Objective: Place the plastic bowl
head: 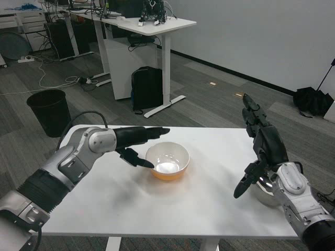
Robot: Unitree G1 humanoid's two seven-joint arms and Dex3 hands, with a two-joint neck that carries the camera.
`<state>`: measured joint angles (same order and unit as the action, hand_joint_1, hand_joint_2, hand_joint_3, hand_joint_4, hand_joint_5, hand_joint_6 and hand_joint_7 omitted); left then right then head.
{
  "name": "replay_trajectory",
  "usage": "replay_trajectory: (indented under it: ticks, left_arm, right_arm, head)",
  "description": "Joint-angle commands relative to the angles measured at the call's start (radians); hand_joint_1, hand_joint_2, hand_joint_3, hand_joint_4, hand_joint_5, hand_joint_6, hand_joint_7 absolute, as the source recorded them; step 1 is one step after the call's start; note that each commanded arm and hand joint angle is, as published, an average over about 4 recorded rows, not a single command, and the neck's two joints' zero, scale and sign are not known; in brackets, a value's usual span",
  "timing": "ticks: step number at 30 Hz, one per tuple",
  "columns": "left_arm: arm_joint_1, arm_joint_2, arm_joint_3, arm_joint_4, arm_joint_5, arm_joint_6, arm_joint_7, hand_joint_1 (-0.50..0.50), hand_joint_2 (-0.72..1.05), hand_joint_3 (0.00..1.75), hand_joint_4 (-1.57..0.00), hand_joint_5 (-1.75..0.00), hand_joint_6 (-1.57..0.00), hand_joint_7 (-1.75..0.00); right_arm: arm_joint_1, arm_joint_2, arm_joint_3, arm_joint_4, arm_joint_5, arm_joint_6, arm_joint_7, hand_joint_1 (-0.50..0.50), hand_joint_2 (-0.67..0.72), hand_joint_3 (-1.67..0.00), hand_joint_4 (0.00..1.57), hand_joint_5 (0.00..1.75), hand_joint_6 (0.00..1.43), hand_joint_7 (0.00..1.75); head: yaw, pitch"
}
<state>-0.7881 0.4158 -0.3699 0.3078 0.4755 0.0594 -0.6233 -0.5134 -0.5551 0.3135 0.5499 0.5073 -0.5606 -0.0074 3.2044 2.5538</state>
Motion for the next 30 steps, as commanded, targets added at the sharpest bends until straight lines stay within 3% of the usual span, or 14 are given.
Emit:
replay_trajectory:
  ticks: [1,2,3,5,6,9,16,24,30]
  left_arm:
    - [0.022,-0.004,0.110,-0.051,-0.090,-0.052,0.035,-0.50,0.87,0.26,0.00,-0.15,0.00,0.00]
    - [0.031,-0.009,0.134,-0.054,-0.135,-0.076,0.054,-0.50,0.69,0.26,0.00,-0.21,0.00,0.00]
    - [0.044,-0.015,0.156,-0.045,-0.211,-0.127,0.091,-0.50,0.38,0.26,0.00,-0.26,0.00,-0.02]
    - [0.076,-0.032,0.185,-0.011,-0.428,-0.260,0.178,-0.50,-0.06,0.26,0.00,-0.31,0.00,-0.05]
    - [0.092,-0.042,0.194,0.006,-0.541,-0.327,0.219,-0.50,-0.17,0.26,0.00,-0.31,0.00,-0.07]
    - [0.117,-0.065,0.205,0.014,-0.660,-0.403,0.265,-0.50,-0.10,0.26,0.00,-0.31,0.00,-0.07]
    - [0.160,-0.126,0.298,0.007,-0.696,-0.536,0.345,-0.50,-0.19,0.26,0.00,-0.31,0.00,0.00]
    - [0.209,-0.225,0.465,-0.046,-0.695,-0.605,0.353,-0.50,-0.19,0.26,0.00,-0.31,0.00,0.00]
    - [0.265,-0.249,0.518,-0.071,-0.723,-0.594,0.352,-0.50,-0.19,0.26,0.00,-0.31,0.00,-0.02]
  right_arm:
    - [-0.014,0.001,-0.001,-0.001,0.003,-0.010,-0.001,-0.42,0.47,0.00,0.00,0.00,0.00,0.00]
    - [-0.014,0.001,-0.001,-0.002,0.003,-0.010,-0.001,-0.42,0.47,0.00,0.00,0.00,0.00,0.00]
    - [-0.014,0.002,-0.003,-0.003,0.002,-0.010,-0.001,-0.42,0.47,0.00,0.00,0.00,0.00,0.00]
    - [-0.014,0.003,-0.004,-0.006,0.002,-0.010,-0.001,-0.42,0.47,0.00,0.00,0.00,0.00,0.00]
    - [-0.014,0.004,-0.005,-0.007,0.002,-0.010,-0.002,-0.42,0.49,0.00,0.00,0.00,0.00,0.00]
    - [-0.014,0.004,-0.005,-0.008,0.002,-0.010,-0.002,-0.42,0.49,0.00,0.00,0.00,0.00,0.00]
    - [-0.013,0.001,-0.007,-0.016,0.003,-0.010,-0.001,-0.42,0.49,0.00,0.00,0.00,0.00,0.00]
    - [-0.009,0.006,-0.038,-0.040,0.005,-0.045,-0.005,-0.42,0.50,0.00,0.00,0.00,0.00,0.00]
    - [-0.001,-0.003,-0.099,-0.105,0.006,-0.084,-0.027,-0.42,0.53,0.00,0.00,0.00,0.00,0.00]
  head:
    - [-0.001,0.027]
    - [-0.001,0.037]
    - [-0.002,0.048]
    - [0.001,0.072]
    - [0.005,0.083]
    - [0.018,0.113]
    - [0.022,0.181]
    - [-0.009,0.279]
    - [-0.059,0.317]
